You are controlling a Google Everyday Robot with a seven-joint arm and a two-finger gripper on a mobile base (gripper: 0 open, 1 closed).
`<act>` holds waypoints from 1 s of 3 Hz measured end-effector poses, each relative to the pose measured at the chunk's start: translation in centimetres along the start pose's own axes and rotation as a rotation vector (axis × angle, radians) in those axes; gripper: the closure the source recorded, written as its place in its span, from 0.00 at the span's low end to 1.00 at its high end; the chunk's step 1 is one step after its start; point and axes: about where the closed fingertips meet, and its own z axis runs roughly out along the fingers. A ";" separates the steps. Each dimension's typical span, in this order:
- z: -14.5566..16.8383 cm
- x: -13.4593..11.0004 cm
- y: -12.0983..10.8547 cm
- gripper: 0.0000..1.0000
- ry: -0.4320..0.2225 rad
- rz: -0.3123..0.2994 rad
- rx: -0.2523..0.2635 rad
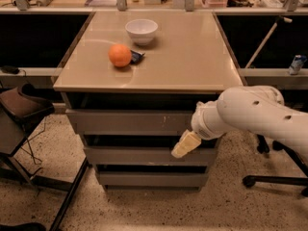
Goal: Open top drawer
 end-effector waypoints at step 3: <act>5.2 -0.7 -2.1 0.00 -0.092 0.045 -0.037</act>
Offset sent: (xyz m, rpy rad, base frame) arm 0.0052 0.0165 -0.0359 0.0577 0.0145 -0.0077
